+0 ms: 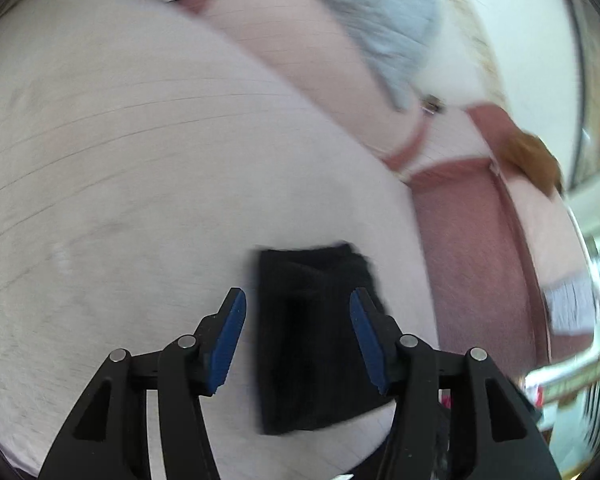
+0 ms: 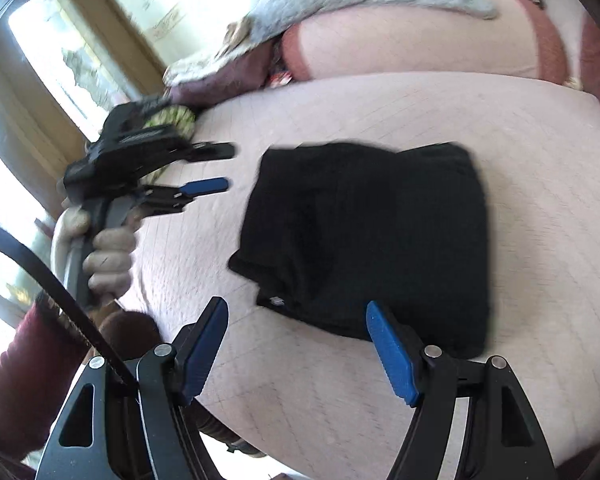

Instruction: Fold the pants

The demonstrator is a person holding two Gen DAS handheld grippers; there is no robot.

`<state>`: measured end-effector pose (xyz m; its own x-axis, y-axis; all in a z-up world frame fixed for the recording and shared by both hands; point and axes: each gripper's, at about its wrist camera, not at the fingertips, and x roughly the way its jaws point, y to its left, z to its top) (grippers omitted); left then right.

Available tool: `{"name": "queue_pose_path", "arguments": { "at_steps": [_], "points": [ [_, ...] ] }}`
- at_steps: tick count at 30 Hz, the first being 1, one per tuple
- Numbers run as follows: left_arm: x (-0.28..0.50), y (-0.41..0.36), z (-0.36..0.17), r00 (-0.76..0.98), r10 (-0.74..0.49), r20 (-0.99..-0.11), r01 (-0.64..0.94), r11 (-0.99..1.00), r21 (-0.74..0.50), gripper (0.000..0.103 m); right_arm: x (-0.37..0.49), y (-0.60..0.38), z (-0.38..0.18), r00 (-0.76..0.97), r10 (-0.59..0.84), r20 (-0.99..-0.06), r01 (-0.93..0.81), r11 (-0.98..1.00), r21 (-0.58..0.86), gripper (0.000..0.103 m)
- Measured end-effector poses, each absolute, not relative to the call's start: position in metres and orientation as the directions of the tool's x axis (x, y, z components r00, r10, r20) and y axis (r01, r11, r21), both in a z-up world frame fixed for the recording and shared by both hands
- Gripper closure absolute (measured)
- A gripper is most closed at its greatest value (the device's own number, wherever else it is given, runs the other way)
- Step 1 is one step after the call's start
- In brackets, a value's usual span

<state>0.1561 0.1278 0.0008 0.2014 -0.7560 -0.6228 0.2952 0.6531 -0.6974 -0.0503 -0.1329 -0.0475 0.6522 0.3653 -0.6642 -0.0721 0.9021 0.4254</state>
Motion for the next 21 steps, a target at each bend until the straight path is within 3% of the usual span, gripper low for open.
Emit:
{"name": "queue_pose_path", "arguments": {
  "at_steps": [4, 7, 9, 11, 17, 19, 21],
  "points": [
    [0.149, 0.076, -0.001, 0.153, -0.753, -0.64, 0.358, 0.645, -0.674, 0.046, -0.039, -0.174, -0.046, 0.691, 0.323, -0.647, 0.031, 0.881, 0.472, 0.026],
    [0.152, 0.056, -0.031, 0.163, -0.685, -0.71, 0.323, 0.718, -0.617, 0.046, -0.015, -0.201, -0.046, 0.702, 0.315, -0.639, 0.094, 0.848, 0.521, 0.026],
    [0.151, 0.059, -0.046, 0.167, -0.681, -0.713, 0.298, 0.724, -0.622, 0.046, 0.005, -0.213, -0.047, 0.7, 0.289, -0.653, 0.132, 0.847, 0.516, 0.026],
    [0.148, 0.064, -0.053, 0.175, -0.693, -0.7, 0.293, 0.715, -0.635, 0.046, 0.029, -0.212, -0.047, 0.676, 0.239, -0.697, 0.164, 0.874, 0.458, 0.026],
    [0.139, 0.071, -0.059, 0.212, -0.665, -0.716, 0.357, 0.735, -0.577, 0.046, 0.123, -0.183, -0.089, 0.507, -0.048, -0.861, 0.17, 0.984, 0.045, 0.026],
    [0.139, 0.069, -0.057, 0.218, -0.65, -0.728, 0.362, 0.746, -0.559, 0.046, 0.138, -0.193, -0.096, 0.486, -0.037, -0.873, 0.193, 0.979, 0.066, 0.027],
    [0.139, 0.07, -0.053, 0.217, -0.648, -0.73, 0.342, 0.751, -0.565, 0.046, 0.131, -0.214, -0.085, 0.527, 0.019, -0.85, 0.248, 0.953, 0.175, 0.026]
  ]
}}
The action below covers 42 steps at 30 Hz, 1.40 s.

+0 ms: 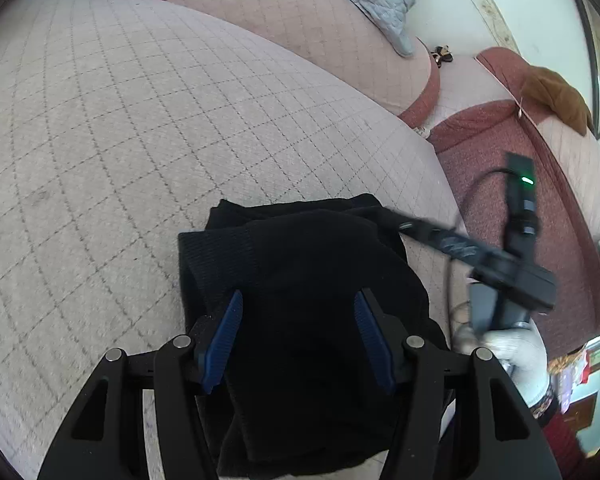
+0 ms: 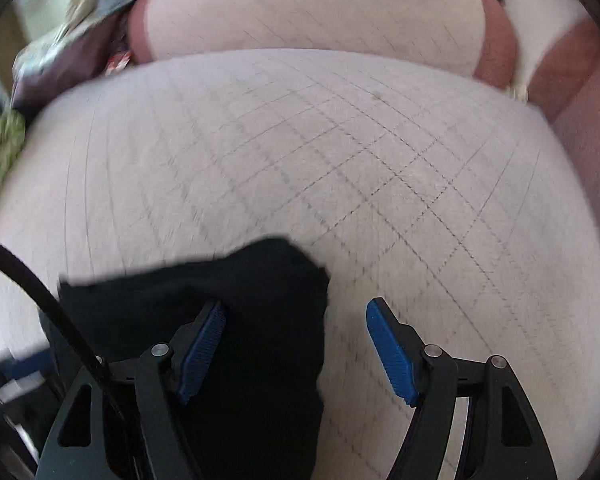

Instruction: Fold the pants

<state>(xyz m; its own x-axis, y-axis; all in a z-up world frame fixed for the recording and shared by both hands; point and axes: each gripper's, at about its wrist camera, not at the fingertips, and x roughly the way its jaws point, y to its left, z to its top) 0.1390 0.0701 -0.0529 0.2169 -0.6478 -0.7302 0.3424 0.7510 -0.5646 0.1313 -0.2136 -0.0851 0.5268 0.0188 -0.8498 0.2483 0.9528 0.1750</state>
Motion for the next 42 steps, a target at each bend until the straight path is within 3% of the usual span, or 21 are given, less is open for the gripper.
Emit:
{"name": "queue_pose_path", "arguments": {
  "at_steps": [6, 11, 13, 14, 16, 18, 24, 28, 31, 35, 42],
  "points": [
    [0.104, 0.083, -0.022, 0.289, -0.568, -0.77, 0.332, 0.814, -0.476, 0.046, 0.036, -0.245, -0.052, 0.645, 0.058, -0.762, 0.27, 0.916, 0.298, 0.025],
    [0.052, 0.089, 0.005, 0.36, -0.57, -0.739, 0.342, 0.817, -0.464, 0.044, -0.041, -0.228, -0.046, 0.7, -0.038, -0.713, 0.278, 0.934, 0.223, 0.024],
    [0.039, 0.087, 0.012, 0.377, -0.562, -0.736, 0.343, 0.823, -0.452, 0.044, -0.071, -0.216, -0.04, 0.749, -0.118, -0.652, 0.302, 0.937, 0.176, 0.024],
    [0.035, 0.082, 0.015, 0.382, -0.553, -0.74, 0.34, 0.829, -0.443, 0.044, -0.081, -0.212, -0.038, 0.766, -0.152, -0.625, 0.316, 0.935, 0.16, 0.021],
    [0.025, 0.078, 0.023, 0.399, -0.538, -0.742, 0.352, 0.837, -0.418, 0.044, -0.103, -0.208, -0.028, 0.803, -0.241, -0.545, 0.366, 0.921, 0.132, 0.002],
    [0.014, 0.068, 0.035, 0.438, -0.509, -0.741, 0.364, 0.854, -0.372, 0.044, -0.115, -0.213, -0.02, 0.833, -0.293, -0.469, 0.393, 0.91, 0.129, 0.0],
    [-0.009, 0.052, 0.054, 0.501, -0.461, -0.732, 0.389, 0.876, -0.285, 0.041, -0.097, -0.247, -0.016, 0.825, -0.243, -0.51, 0.375, 0.911, 0.173, 0.0],
    [-0.01, 0.045, 0.044, 0.484, -0.433, -0.76, 0.366, 0.889, -0.274, 0.04, -0.079, -0.26, -0.043, 0.782, -0.201, -0.59, 0.375, 0.908, 0.187, 0.001],
    [-0.005, 0.047, 0.037, 0.464, -0.412, -0.784, 0.331, 0.902, -0.278, 0.04, -0.075, -0.266, -0.048, 0.781, -0.117, -0.613, 0.343, 0.901, 0.265, 0.015],
    [0.002, 0.051, 0.036, 0.473, -0.384, -0.793, 0.287, 0.918, -0.273, 0.04, -0.078, -0.272, -0.05, 0.795, -0.068, -0.603, 0.328, 0.885, 0.332, 0.014],
    [0.014, 0.058, 0.025, 0.452, -0.369, -0.812, 0.239, 0.927, -0.289, 0.04, -0.065, -0.283, -0.086, 0.745, 0.163, -0.647, 0.307, 0.777, 0.55, 0.014]
  ]
}}
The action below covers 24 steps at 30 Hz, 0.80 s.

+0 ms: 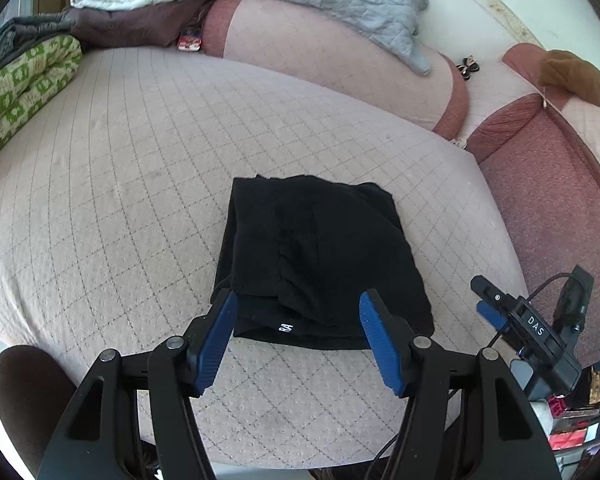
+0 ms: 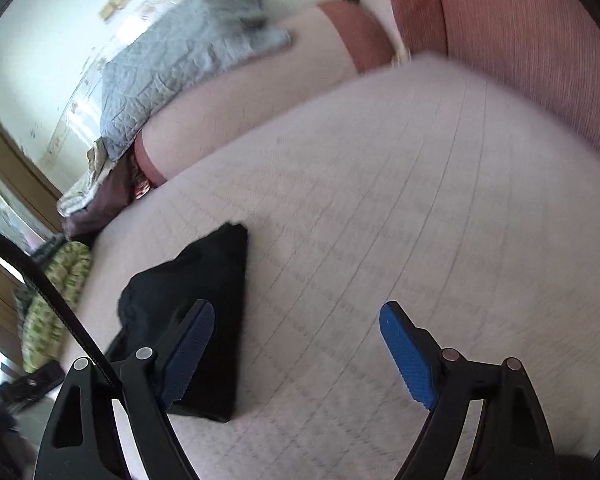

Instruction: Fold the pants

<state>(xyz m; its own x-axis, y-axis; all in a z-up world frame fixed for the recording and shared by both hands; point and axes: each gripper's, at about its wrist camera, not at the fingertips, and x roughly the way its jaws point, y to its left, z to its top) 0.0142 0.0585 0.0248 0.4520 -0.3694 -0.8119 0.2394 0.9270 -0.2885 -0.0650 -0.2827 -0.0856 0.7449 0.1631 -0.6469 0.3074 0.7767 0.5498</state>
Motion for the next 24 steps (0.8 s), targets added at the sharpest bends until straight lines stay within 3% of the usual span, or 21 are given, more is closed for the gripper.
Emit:
{"name": "queue_pose_path", "arguments": {
  "at_steps": [8, 11, 20, 24],
  "points": [
    [0.031, 0.082, 0.016, 0.462, -0.386, -0.798, 0.186, 0.922, -0.338, 0.039, -0.056, -0.257, -0.097, 0.713, 0.212, -0.669, 0.261, 0.805, 0.533, 0.014],
    [0.052, 0.095, 0.005, 0.465, -0.408, -0.786, 0.168, 0.912, -0.374, 0.034, -0.051, -0.242, -0.101, 0.691, 0.247, -0.679, 0.222, 0.822, 0.524, 0.015],
    [0.117, 0.095, -0.059, 0.279, -0.587, -0.76, 0.168, 0.809, -0.563, 0.034, -0.018, -0.229, -0.101, 0.624, 0.351, -0.698, 0.185, 0.802, 0.568, 0.015],
    [0.129, 0.084, -0.073, 0.255, -0.598, -0.76, 0.192, 0.801, -0.567, 0.031, 0.01, -0.228, -0.107, 0.586, 0.379, -0.716, 0.207, 0.785, 0.584, 0.015]
  ]
}}
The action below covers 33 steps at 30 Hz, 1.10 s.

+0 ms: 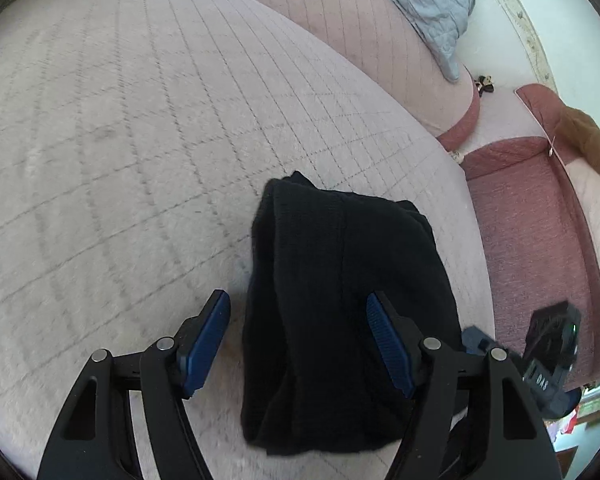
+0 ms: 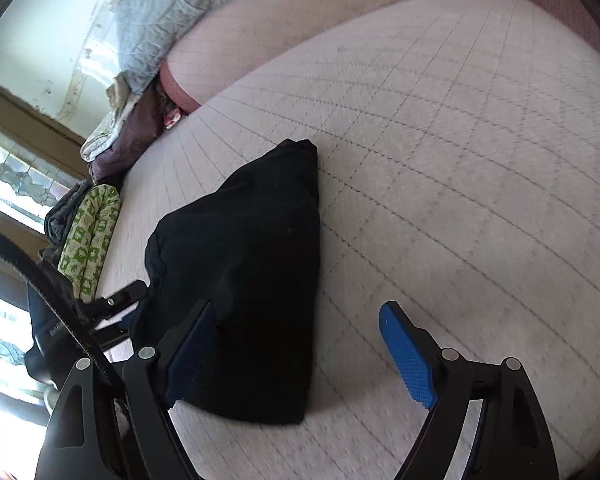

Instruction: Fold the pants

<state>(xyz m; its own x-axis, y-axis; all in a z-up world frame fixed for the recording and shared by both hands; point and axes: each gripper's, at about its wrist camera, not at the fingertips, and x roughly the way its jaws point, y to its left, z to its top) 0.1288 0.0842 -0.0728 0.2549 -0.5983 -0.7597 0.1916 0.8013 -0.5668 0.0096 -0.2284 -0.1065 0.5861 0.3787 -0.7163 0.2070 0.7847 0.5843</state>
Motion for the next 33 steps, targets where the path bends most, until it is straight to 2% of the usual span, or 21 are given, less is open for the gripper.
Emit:
{"name": "queue_pose_path", "arguments": {
  "at_steps": [3, 4, 5, 7, 9, 11, 14, 15, 16, 18, 20, 28, 33],
  "points": [
    [0.134, 0.071, -0.074, 0.256, -0.599, -0.759, 0.232, 0.8, -0.553, 0.018, 0.027, -0.225, -0.112, 0.576, 0.377, -0.725, 0.214, 0.786, 0.579, 0.015],
    [0.136, 0.065, -0.075, 0.242, -0.608, -0.756, 0.248, 0.792, -0.557, 0.007, 0.032, -0.224, -0.114, 0.58, 0.373, -0.724, 0.212, 0.789, 0.577, 0.015],
    [0.137, 0.06, -0.076, 0.234, -0.611, -0.757, 0.259, 0.789, -0.557, 0.001, 0.035, -0.223, -0.114, 0.586, 0.371, -0.72, 0.208, 0.79, 0.577, 0.015],
    [0.139, 0.048, -0.077, 0.231, -0.592, -0.772, 0.274, 0.801, -0.533, 0.001, 0.042, -0.222, -0.116, 0.602, 0.388, -0.698, 0.197, 0.775, 0.6, 0.015],
    [0.14, 0.041, -0.075, 0.221, -0.609, -0.762, 0.277, 0.788, -0.55, 0.007, 0.045, -0.223, -0.12, 0.617, 0.422, -0.664, 0.185, 0.742, 0.644, 0.015],
    [0.139, 0.037, -0.074, 0.215, -0.611, -0.762, 0.256, 0.788, -0.56, 0.031, 0.047, -0.223, -0.124, 0.632, 0.46, -0.624, 0.167, 0.705, 0.689, 0.016],
    [0.137, 0.039, -0.071, 0.211, -0.614, -0.761, 0.248, 0.786, -0.566, 0.046, 0.05, -0.22, -0.124, 0.62, 0.494, -0.609, 0.14, 0.695, 0.706, 0.033],
    [0.137, 0.041, -0.069, 0.214, -0.616, -0.759, 0.247, 0.785, -0.568, 0.047, 0.05, -0.22, -0.123, 0.618, 0.507, -0.601, 0.132, 0.687, 0.715, 0.05],
    [0.136, 0.043, -0.065, 0.217, -0.624, -0.751, 0.246, 0.779, -0.577, 0.05, 0.049, -0.221, -0.121, 0.617, 0.511, -0.599, 0.131, 0.684, 0.718, 0.059],
    [0.136, 0.043, -0.057, 0.226, -0.635, -0.739, 0.252, 0.771, -0.585, 0.051, 0.048, -0.221, -0.112, 0.629, 0.503, -0.593, 0.114, 0.695, 0.71, 0.068],
    [0.138, 0.04, -0.05, 0.23, -0.649, -0.725, 0.259, 0.759, -0.598, 0.051, 0.047, -0.219, -0.101, 0.642, 0.491, -0.588, 0.093, 0.712, 0.696, 0.07],
    [0.182, 0.009, -0.036, 0.256, -0.647, -0.718, 0.269, 0.761, -0.59, 0.051, 0.079, -0.235, -0.065, 0.705, 0.429, -0.566, 0.078, 0.745, 0.662, 0.07],
    [0.217, -0.006, -0.057, 0.242, -0.587, -0.772, 0.242, 0.807, -0.538, 0.051, 0.099, -0.255, -0.076, 0.709, 0.362, -0.605, 0.131, 0.776, 0.617, 0.071]
  ]
}}
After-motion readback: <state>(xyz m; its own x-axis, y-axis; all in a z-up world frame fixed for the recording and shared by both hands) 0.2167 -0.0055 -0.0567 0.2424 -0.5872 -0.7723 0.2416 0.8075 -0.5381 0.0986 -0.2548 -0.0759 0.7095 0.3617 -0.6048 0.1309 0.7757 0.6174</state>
